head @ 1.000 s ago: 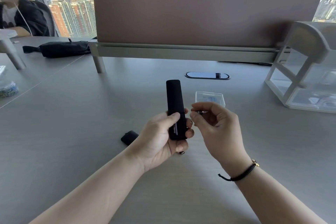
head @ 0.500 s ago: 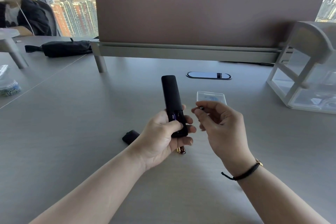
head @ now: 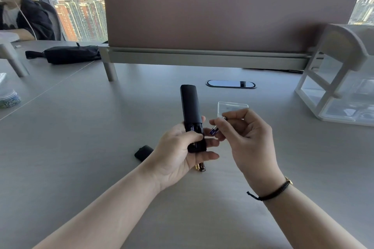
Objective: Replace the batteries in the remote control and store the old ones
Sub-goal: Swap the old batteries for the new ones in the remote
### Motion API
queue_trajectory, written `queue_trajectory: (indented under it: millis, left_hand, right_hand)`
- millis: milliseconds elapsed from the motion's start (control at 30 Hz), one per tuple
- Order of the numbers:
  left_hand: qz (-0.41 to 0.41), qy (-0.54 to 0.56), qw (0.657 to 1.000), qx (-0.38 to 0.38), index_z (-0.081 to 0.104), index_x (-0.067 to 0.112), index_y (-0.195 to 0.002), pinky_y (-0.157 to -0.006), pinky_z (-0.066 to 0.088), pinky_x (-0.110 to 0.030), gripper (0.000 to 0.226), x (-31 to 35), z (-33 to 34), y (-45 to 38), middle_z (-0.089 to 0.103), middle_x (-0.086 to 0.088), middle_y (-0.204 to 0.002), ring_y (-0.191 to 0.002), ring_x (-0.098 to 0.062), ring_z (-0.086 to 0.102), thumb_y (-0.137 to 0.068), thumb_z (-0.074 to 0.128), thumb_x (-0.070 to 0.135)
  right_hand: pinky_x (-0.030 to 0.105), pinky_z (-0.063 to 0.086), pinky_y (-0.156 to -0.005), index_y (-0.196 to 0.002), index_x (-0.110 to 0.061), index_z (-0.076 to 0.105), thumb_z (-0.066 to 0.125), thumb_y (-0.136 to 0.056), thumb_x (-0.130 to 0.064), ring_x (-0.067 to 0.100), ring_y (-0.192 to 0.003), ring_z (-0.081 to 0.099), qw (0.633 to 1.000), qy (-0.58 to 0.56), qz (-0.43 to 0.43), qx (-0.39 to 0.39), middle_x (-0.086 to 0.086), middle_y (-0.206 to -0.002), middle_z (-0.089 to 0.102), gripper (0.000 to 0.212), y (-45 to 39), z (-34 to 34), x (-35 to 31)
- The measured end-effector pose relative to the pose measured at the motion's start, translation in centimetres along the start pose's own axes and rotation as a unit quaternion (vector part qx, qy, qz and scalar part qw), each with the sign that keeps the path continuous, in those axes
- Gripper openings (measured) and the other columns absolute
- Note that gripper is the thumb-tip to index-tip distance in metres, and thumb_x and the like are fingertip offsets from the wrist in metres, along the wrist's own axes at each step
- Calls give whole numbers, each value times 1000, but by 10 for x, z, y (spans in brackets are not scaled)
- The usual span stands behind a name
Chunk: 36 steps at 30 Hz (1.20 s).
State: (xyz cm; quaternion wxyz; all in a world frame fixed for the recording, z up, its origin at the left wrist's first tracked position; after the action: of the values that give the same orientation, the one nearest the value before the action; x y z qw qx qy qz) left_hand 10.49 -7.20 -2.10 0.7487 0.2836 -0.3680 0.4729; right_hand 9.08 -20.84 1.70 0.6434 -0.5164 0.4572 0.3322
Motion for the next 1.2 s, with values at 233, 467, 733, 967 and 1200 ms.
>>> queue_trajectory:
  millis: [233,467,733,967,1200]
  left_hand:
    - [11,-13,1000,-2,55,0,-127,-57,59,-40,30,3,3,1,66,-15,-88,-74,-29,67,-100,41,2]
    - [33,-75,996,31,55,-3,-120,-44,53,-31,26,5,-3,0,70,-12,-77,-66,-25,67,-102,40,9]
    - [24,-54,997,54,61,-3,-115,-50,55,-37,27,3,-9,-1,62,-29,-96,-69,-32,65,-99,43,8]
    - [30,-49,997,53,60,-5,-120,-47,53,-35,31,4,-8,-1,61,-19,-87,-64,-31,63,-99,42,12]
    - [27,-58,997,42,59,-4,-121,-48,50,-34,33,4,-7,0,64,-18,-85,-63,-31,63,-100,41,14]
  right_hand:
    - [23,58,-63,-82,7,67,74,-81,4,16,-68,76,999,-9,-10,-37,6,-79,79,8,2,7,-2]
    - [24,59,-63,-73,-21,75,79,-77,-4,17,-63,74,999,-2,-21,-35,3,-69,77,17,5,7,-12]
    - [31,62,-67,-76,-14,76,79,-74,-13,21,-64,76,999,-20,-8,-29,6,-68,77,3,5,6,-11]
    - [37,62,-68,-78,10,67,76,-79,-4,38,-68,74,994,-93,51,-12,25,-74,74,17,3,2,-1]
    - [27,59,-61,-82,7,66,70,-84,0,26,-58,72,967,-192,165,-1,19,-67,72,9,2,3,18]
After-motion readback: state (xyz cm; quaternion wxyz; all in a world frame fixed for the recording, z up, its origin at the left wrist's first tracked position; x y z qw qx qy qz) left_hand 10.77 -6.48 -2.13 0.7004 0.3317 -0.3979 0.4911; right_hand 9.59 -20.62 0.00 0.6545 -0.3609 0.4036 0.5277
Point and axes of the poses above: each hand's wrist, its own y-axis away from the middle knuckle, its own z-axis out of the palm, x = y × z, the point moved 8 cm from there along -y, towards the middle knuckle
